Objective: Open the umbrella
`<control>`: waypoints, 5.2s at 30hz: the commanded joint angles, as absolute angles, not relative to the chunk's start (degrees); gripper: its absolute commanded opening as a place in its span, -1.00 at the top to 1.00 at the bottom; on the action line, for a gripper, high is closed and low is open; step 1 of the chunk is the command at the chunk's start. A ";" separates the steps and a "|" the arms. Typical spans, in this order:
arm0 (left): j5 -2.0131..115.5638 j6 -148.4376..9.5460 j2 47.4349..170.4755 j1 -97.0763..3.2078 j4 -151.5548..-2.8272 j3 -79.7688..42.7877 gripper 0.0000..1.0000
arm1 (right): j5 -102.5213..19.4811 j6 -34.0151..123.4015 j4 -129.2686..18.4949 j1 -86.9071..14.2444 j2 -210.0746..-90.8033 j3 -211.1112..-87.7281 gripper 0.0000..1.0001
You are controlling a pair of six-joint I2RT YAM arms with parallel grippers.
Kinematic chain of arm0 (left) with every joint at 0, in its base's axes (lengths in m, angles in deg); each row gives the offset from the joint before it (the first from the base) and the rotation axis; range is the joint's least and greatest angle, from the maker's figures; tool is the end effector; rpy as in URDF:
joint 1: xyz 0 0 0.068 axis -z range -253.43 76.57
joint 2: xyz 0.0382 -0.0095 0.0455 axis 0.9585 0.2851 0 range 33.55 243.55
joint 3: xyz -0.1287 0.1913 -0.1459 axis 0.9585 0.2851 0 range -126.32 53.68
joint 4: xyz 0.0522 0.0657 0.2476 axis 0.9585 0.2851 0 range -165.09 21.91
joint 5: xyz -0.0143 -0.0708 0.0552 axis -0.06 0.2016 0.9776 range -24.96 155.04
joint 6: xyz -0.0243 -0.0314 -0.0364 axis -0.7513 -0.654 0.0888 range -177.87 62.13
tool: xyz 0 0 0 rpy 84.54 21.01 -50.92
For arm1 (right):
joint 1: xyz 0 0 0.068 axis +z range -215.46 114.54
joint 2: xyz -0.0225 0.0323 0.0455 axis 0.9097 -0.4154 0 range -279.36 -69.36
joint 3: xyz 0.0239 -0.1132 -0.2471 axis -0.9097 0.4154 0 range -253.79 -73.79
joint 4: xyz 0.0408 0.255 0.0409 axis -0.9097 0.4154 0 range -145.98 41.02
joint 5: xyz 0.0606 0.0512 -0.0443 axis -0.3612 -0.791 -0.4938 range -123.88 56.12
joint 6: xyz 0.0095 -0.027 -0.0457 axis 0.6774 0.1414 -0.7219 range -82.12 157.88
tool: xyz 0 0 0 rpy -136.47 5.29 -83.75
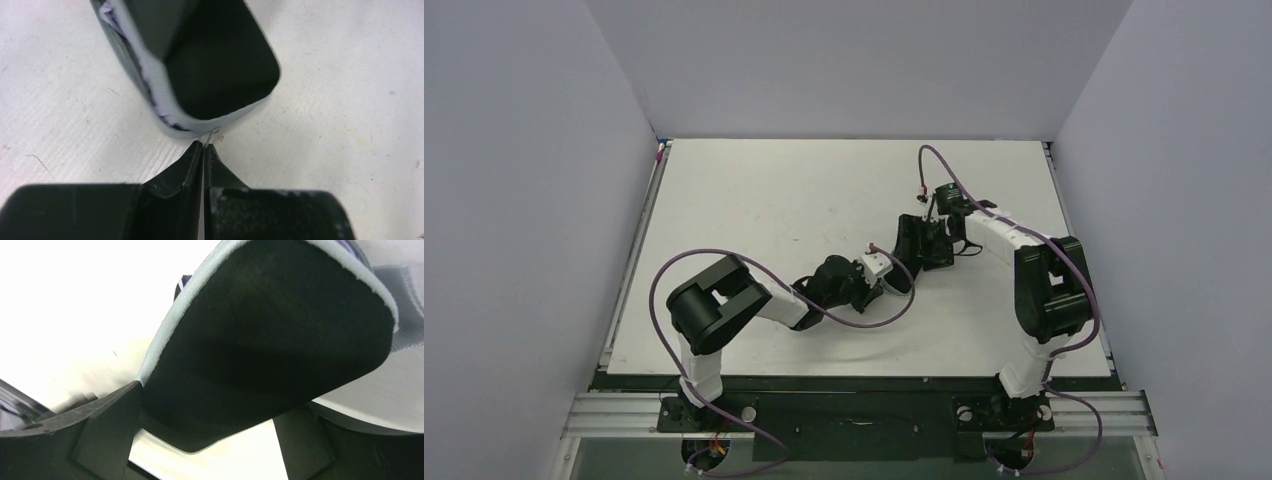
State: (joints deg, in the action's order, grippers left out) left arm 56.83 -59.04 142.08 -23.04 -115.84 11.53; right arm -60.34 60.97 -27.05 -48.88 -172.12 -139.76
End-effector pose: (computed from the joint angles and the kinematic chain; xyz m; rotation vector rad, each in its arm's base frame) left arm 0.2227 -0.2772 0.1163 0.9540 1.8567 -0.7055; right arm 0.3347 0.1163 0.1759 0.0177 2.7897 0.8196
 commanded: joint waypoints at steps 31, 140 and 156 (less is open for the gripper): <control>46.49 -70.63 127.60 -33.44 -99.63 14.23 -0.26 | -81.03 27.96 5.25 -53.70 -171.99 -146.46 -0.52; 51.01 -47.20 138.16 -23.03 -125.45 19.72 0.44 | -66.12 -19.63 13.10 -42.84 -190.94 -169.12 1.00; 63.47 -38.44 142.64 -19.92 -129.66 18.05 0.18 | -65.19 -8.58 15.12 -42.46 -192.14 -169.45 1.00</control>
